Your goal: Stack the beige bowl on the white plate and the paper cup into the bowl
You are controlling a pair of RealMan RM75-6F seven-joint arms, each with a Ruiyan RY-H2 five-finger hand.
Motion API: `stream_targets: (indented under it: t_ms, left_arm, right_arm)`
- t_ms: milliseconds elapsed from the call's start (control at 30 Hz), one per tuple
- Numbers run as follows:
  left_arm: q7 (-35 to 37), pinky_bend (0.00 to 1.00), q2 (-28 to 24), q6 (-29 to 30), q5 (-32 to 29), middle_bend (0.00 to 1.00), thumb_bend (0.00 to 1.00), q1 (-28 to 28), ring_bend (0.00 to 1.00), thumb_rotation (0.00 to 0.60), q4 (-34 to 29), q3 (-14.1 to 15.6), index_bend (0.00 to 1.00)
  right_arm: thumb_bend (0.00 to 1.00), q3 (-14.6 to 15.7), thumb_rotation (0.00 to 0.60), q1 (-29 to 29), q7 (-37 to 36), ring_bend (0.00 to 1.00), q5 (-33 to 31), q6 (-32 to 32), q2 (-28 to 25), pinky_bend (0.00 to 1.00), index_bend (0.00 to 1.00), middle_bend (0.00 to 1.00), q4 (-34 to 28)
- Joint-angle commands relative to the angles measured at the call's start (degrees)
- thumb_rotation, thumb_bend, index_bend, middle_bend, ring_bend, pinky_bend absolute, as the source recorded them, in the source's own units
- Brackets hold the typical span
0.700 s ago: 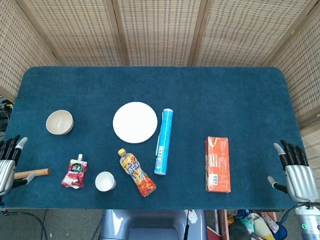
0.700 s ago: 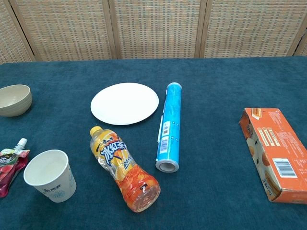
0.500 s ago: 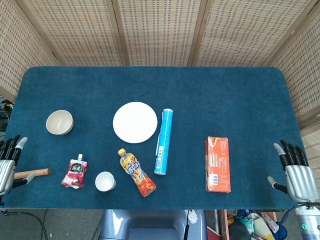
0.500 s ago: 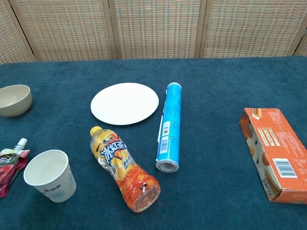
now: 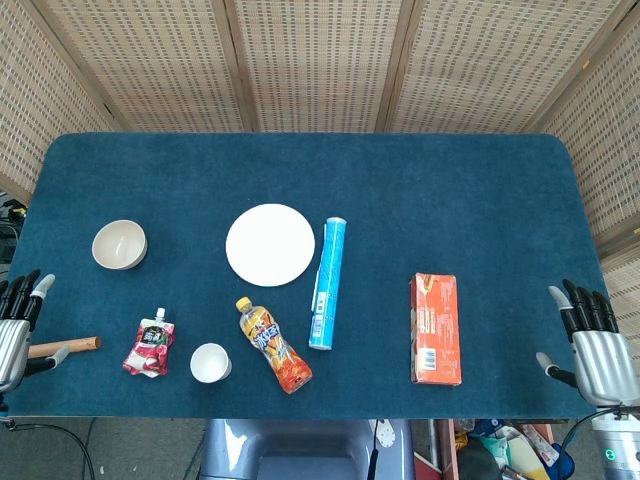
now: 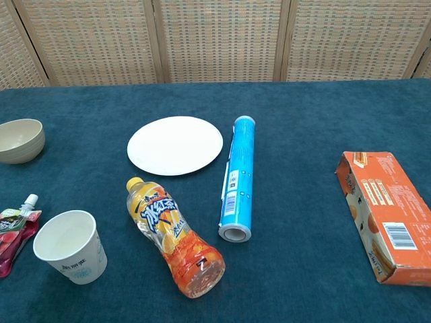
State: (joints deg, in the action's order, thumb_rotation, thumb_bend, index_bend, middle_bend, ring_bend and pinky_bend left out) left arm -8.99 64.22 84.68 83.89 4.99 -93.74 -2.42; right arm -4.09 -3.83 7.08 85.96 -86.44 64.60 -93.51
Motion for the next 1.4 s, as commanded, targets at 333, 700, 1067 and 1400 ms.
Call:
stream_targets:
  t_ms: [333, 700, 1067, 1400]
  left_arm:
    - [-0.6, 0.00, -0.2, 0.4, 0.5, 0.00, 0.03, -0.1, 0.00, 0.600, -0.7, 0.2, 0.00]
    - [-0.7, 0.00, -0.2, 0.5, 0.4, 0.00, 0.04, -0.1, 0.00, 0.600, -0.7, 0.1, 0.00]
    - [0.3, 0.00, -0.1, -0.1, 0.3, 0.00, 0.06, 0.6, 0.00, 0.600, -0.6, -0.6, 0.00]
    - [6.4, 0.00, 0.9, -2.6, -2.2, 0.00, 0.16, 5.2, 0.00, 0.600, 6.6, -6.1, 0.14]
  right_arm:
    - [0.17, 0.0, 0.600, 0.1, -0.3, 0.00, -0.2, 0.1, 0.0, 0.00, 0.00, 0.00, 0.2]
    - [0.17, 0.0, 0.600, 0.1, -0.1, 0.00, -0.1, 0.1, -0.1, 0.00, 0.00, 0.00, 0.1]
    - [0.17, -0.1, 0.600, 0.3, -0.8, 0.00, -0.4, -0.1, -0.3, 0.00, 0.00, 0.00, 0.1]
    - [0.17, -0.2, 0.600, 0.1, -0.8, 0.00, -0.3, 0.2, -0.2, 0.00, 0.00, 0.00, 0.2]
